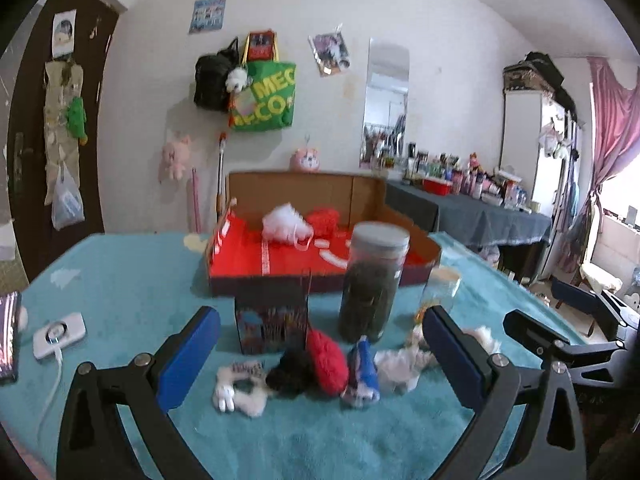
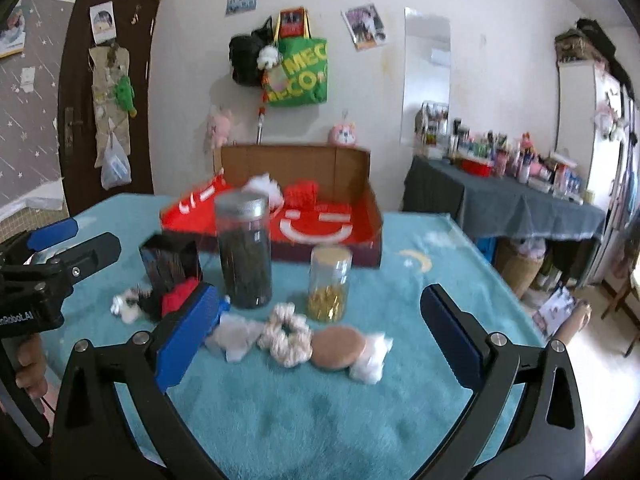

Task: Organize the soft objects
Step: 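Withdraw both tools from the box back toward the remaining items, then grasp the white bunny keychain with the left tool while the right tool grasps the crocheted scrunchie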

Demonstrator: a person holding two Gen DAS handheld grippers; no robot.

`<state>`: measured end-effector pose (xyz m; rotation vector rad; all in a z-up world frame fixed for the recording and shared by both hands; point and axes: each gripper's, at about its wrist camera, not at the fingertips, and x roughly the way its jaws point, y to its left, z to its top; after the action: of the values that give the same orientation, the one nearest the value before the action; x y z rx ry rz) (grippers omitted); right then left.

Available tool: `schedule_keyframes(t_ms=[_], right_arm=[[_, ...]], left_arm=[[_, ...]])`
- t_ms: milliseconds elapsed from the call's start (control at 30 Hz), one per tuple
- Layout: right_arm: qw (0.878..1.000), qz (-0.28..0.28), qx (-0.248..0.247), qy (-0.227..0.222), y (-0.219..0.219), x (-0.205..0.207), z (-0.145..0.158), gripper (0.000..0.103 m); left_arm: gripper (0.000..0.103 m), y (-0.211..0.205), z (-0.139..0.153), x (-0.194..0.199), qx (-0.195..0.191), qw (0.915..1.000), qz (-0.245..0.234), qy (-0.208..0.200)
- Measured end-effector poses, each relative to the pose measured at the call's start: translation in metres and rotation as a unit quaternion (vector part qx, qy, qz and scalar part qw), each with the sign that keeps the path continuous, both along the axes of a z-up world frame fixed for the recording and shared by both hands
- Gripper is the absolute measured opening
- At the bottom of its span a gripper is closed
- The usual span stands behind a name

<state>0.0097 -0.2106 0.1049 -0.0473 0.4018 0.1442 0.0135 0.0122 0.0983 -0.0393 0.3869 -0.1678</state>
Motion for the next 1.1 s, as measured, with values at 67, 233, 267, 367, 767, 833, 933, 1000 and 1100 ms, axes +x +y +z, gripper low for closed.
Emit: schedule_keyframes(t_ms=[67, 233, 267, 367, 767, 833, 933, 1000, 1100], right_arm=[[1.0, 0.0, 0.005, 0.02, 0.0, 0.005, -0.011, 0.103], [0.998, -0.003, 0.01, 0.055, -0.001, 0.017, -0.031, 0.103], [0.998, -0.004, 0.012, 0.06, -0.001, 0.019, -0.034, 0.103], [0.997, -0.005, 0.017, 0.075, -0.003, 0.023, -0.043, 0.103], [0.994, -0.009, 0.029, 0.108, -0.005, 0.039, -0.059, 0.103], [0.994, -0.009, 0.027, 0.109, -0.006, 0.041, -0.06, 0.103], [0.994, -0.006, 0.023, 0.11, -0.005, 0.044, -0.06, 0.103], [0.994, -0.003, 0.019, 0.11, -0.004, 0.047, -0.06, 0.103], [0.994, 0.005, 0.012, 0.111, -0.002, 0.052, -0.059, 0.103]], left_arm=[[0.103, -0.001, -0.008, 0.004, 0.003, 0.9999, 0.001, 0.012], [0.103, 0.0, -0.031, 0.013, 0.009, 0.9991, 0.006, 0.042], [0.103, 0.0, -0.034, 0.015, 0.01, 0.9988, 0.007, 0.047], [0.103, 0.001, -0.043, 0.02, 0.012, 0.9979, 0.011, 0.063], [0.103, 0.009, -0.054, 0.034, 0.012, 0.9947, 0.016, 0.101], [0.103, 0.013, -0.054, 0.038, 0.02, 0.9936, 0.024, 0.109], [0.103, 0.018, -0.054, 0.041, 0.03, 0.9927, 0.032, 0.112], [0.103, 0.023, -0.053, 0.044, 0.034, 0.9922, 0.033, 0.115], [0.103, 0.032, -0.052, 0.047, 0.042, 0.9913, 0.034, 0.12]])
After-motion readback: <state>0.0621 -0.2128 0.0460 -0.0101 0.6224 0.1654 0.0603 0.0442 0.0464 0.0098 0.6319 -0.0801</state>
